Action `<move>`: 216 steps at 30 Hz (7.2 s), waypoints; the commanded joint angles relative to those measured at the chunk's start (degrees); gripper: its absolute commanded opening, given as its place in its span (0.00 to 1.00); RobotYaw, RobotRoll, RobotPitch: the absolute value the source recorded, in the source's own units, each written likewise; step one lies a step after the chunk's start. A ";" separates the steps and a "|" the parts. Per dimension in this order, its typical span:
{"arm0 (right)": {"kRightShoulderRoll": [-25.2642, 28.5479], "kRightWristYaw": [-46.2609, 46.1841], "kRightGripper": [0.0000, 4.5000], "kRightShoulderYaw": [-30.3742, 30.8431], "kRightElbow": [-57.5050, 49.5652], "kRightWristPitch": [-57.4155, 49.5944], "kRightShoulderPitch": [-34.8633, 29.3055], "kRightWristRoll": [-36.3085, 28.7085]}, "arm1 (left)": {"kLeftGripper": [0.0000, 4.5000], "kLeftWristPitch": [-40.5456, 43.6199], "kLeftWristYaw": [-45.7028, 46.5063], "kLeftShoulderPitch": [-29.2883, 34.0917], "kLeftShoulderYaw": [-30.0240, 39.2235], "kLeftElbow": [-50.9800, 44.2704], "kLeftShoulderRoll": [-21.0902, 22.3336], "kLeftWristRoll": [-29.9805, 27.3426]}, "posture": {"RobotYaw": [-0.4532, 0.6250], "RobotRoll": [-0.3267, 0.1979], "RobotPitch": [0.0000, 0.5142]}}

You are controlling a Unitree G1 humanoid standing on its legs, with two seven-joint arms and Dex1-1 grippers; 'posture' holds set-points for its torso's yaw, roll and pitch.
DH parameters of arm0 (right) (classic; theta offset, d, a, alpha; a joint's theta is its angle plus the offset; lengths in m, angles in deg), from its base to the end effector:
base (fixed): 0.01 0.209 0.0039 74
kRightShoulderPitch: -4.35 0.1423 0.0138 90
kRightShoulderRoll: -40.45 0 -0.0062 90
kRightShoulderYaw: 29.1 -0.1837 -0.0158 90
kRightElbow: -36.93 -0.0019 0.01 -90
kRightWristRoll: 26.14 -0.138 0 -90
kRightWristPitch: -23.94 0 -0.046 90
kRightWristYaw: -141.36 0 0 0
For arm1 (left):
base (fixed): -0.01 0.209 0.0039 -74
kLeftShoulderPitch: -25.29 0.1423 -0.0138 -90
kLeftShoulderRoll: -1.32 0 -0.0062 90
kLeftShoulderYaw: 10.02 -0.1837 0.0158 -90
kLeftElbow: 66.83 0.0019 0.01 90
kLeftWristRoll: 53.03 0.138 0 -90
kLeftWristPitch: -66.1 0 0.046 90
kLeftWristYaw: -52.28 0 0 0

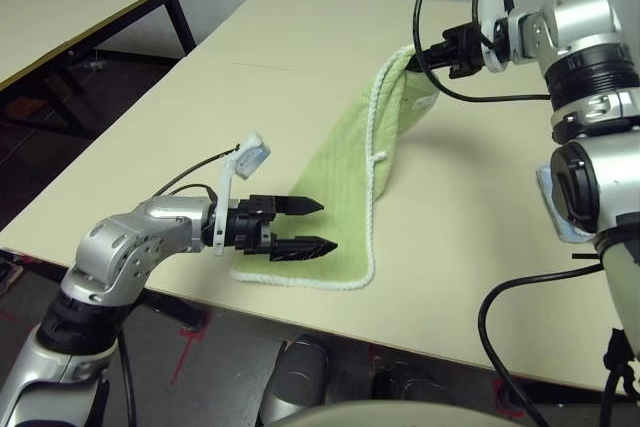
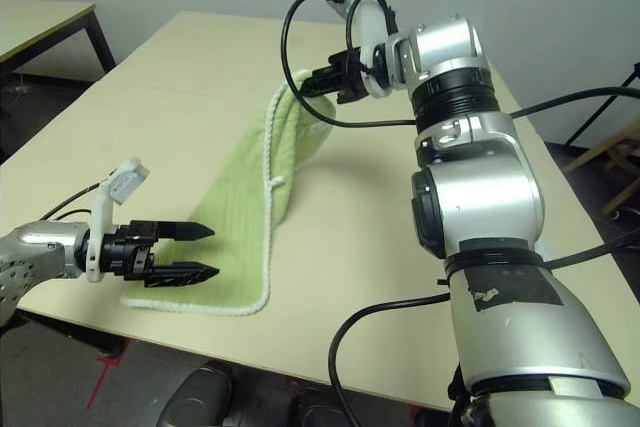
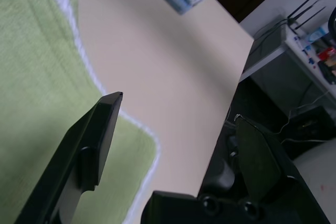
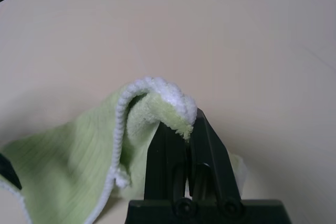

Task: Fold the towel and set it aside.

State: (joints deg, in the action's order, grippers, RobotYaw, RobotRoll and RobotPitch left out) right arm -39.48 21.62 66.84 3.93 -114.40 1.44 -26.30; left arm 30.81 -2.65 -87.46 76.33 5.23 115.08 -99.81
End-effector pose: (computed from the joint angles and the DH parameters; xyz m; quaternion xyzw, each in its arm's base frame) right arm 0.3646 -0.1818 0.3152 -0.0789 0.2167 0.3870 0.8928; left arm 0.2405 0.2004 0.1677 -0.0438 0.1911 -0.6139 0.7646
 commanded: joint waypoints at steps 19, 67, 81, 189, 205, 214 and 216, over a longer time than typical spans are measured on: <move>-1.59 -6.83 0.00 -4.54 7.85 7.34 6.10 -0.80 | 1.00 11.93 9.11 -12.65 -15.17 6.23 -9.11 8.95 | 0.63 0.62 0.14; 0.75 -0.74 0.00 -3.78 -1.62 0.06 4.59 -4.32 | 0.19 -8.73 10.68 -13.20 -28.52 25.05 -6.29 43.30 | 0.62 0.62 0.12; 3.27 -0.87 0.00 -4.03 -9.49 -5.73 0.40 -6.93 | 0.01 -5.65 8.00 -6.89 -15.04 11.59 0.63 38.53 | 0.62 0.62 0.12; 25.20 21.26 1.00 -2.38 -32.88 27.63 -48.67 -12.43 | 0.94 -23.46 -14.39 -16.20 3.53 37.56 12.00 31.35 | 0.58 0.62 0.20; 13.08 2.64 1.00 -21.32 -58.46 -0.34 -59.83 -37.36 | 0.99 -7.46 3.99 -2.35 15.30 8.64 -0.75 17.14 | 0.58 0.62 0.22; 5.03 -7.62 1.00 -20.92 -62.99 7.70 -69.60 -35.99 | 0.99 -6.75 20.00 4.69 16.15 2.23 -10.53 17.22 | 0.56 0.62 0.22; 3.43 -9.27 1.00 -20.04 -63.99 11.70 -71.40 -34.25 | 0.99 -6.94 24.27 5.97 17.07 0.18 -13.75 16.84 | 0.56 0.62 0.22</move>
State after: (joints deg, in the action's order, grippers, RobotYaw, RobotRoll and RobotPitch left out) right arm -35.38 13.81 46.10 -58.76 -105.85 -68.91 -62.03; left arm 24.32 18.68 -82.40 92.75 7.29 102.37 -83.33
